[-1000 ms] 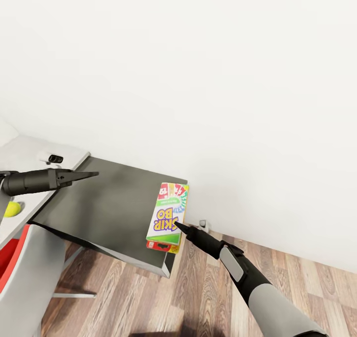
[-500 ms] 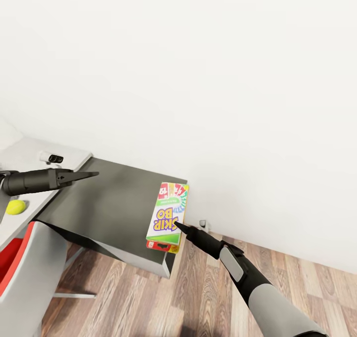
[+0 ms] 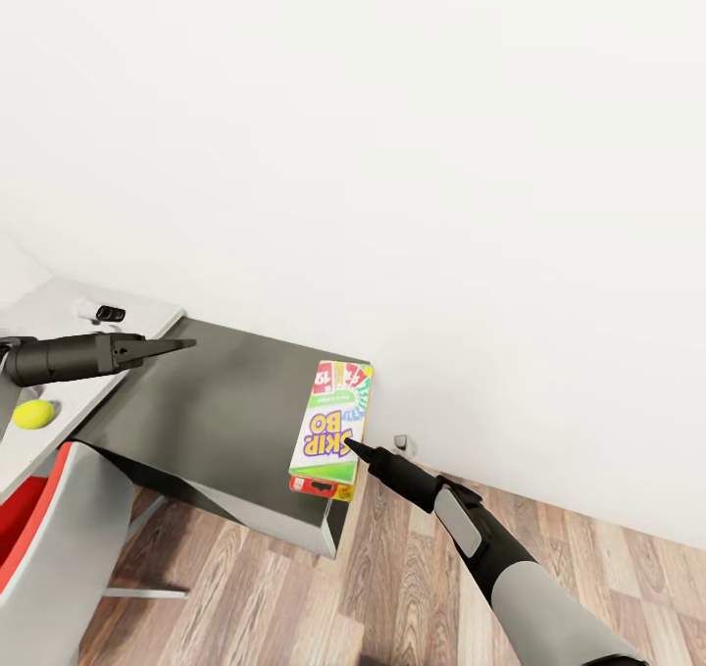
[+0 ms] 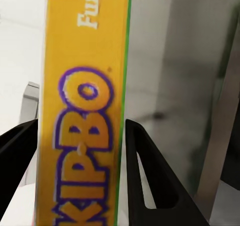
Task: Put all the toys in the child's room - the three board games (two on the bed and one on the table), the two jigsaw puzzles on the table, and the tennis ball on the table - inside the toy box on the table in the child's room.
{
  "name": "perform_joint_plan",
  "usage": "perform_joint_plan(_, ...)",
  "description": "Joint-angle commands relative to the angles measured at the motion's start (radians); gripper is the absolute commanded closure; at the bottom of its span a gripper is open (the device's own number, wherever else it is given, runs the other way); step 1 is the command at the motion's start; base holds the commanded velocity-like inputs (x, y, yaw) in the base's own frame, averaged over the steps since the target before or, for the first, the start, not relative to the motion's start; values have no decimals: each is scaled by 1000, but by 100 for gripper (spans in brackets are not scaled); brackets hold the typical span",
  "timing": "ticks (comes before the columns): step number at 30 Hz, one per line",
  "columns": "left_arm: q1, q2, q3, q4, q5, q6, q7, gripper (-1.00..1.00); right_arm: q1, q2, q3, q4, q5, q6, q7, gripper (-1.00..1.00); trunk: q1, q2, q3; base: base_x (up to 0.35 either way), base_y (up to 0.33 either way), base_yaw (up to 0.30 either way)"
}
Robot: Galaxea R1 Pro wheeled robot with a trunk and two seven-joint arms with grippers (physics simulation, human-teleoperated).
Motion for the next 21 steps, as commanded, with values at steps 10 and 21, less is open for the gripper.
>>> perform_joint_plan(10,-1,1,0,0,1,11,-3,-100,-1,1,1,0,-10,9,0,100,1,-2,15,0,0,0)
perform_joint_plan(21,-1,0,-1,0,1,11,-3,-100,-1,0,1,0,-10,9,0,100,1,-2,33,0,0,0)
